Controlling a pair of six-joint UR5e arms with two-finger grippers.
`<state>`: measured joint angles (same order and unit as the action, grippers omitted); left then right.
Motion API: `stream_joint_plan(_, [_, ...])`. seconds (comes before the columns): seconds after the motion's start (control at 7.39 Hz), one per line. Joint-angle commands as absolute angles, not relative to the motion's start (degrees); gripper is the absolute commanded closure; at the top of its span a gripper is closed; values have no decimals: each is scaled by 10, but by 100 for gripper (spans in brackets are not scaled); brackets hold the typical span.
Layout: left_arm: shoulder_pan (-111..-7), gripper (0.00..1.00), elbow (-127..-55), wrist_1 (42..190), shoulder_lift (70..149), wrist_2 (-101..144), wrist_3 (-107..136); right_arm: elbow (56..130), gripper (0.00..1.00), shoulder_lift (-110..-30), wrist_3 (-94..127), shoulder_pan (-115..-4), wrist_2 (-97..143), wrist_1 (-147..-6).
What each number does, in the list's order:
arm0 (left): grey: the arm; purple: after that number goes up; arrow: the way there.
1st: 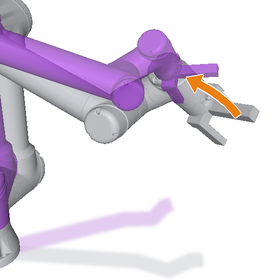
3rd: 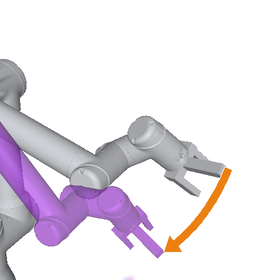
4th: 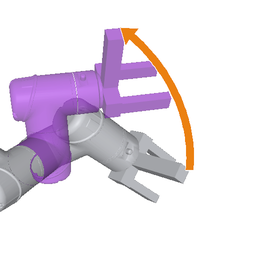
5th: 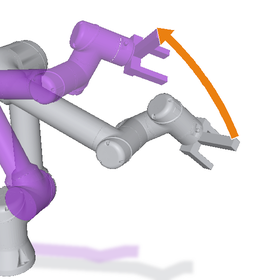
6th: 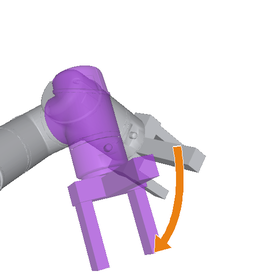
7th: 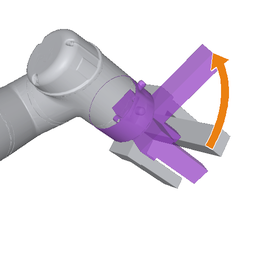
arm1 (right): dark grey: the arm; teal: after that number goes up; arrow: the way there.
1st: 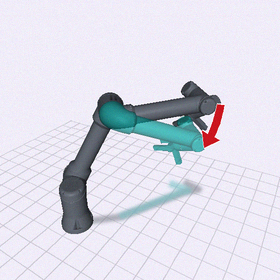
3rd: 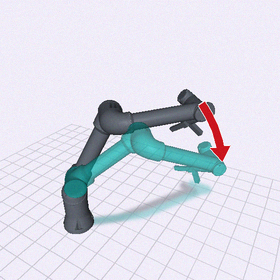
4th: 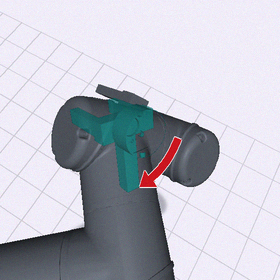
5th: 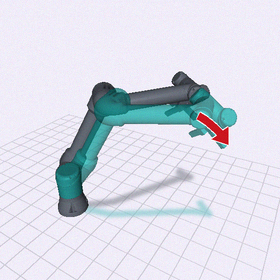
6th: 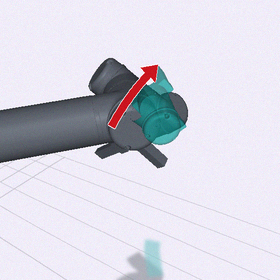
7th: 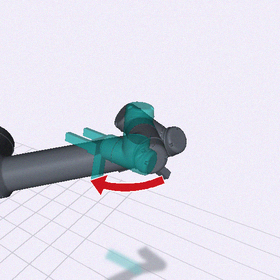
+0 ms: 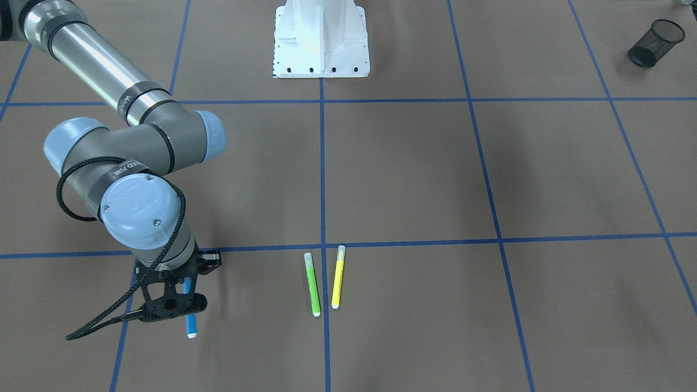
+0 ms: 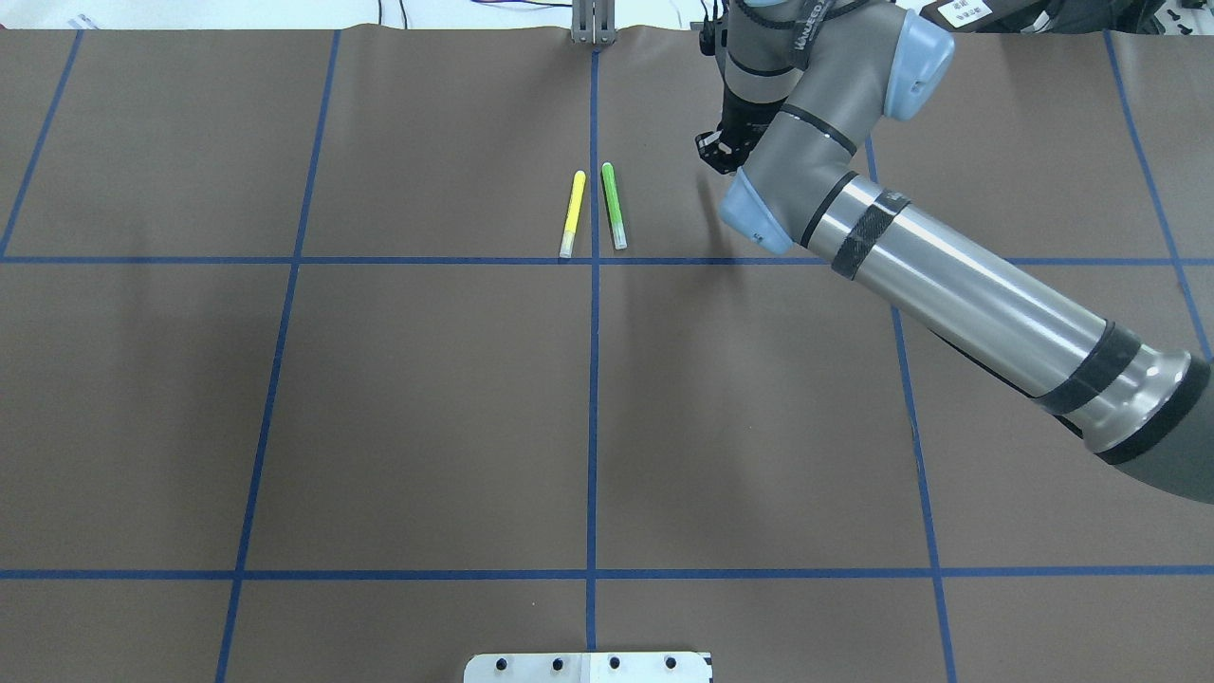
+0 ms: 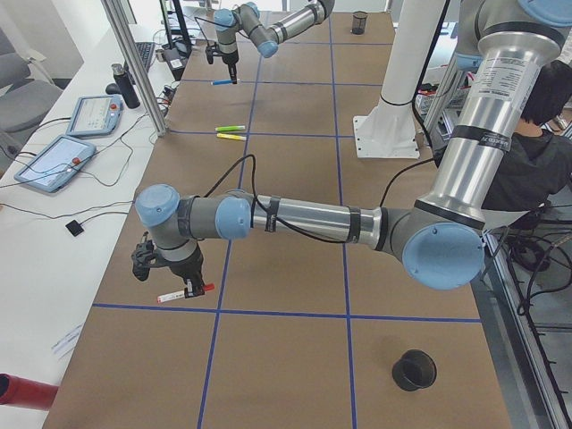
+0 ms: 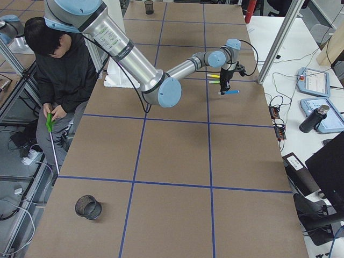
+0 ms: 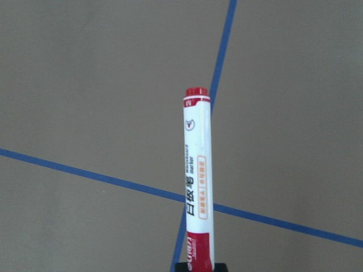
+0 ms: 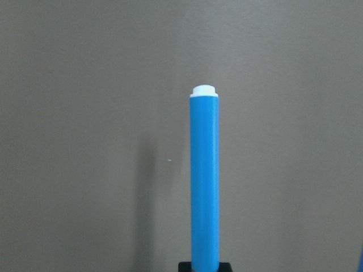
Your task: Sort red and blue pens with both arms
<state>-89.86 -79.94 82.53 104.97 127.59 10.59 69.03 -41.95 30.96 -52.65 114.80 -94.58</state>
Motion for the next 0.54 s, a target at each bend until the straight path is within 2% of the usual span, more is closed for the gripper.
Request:
stream_joint_plan(0.0, [-926,100,-829,826,970,1244,78,734,100,-469,250,-568,1123,-987])
stream_joint_plan(0.41, [-981,100,-910,809,819,1249,77,773,100,-510,94,-625,1121,-1058])
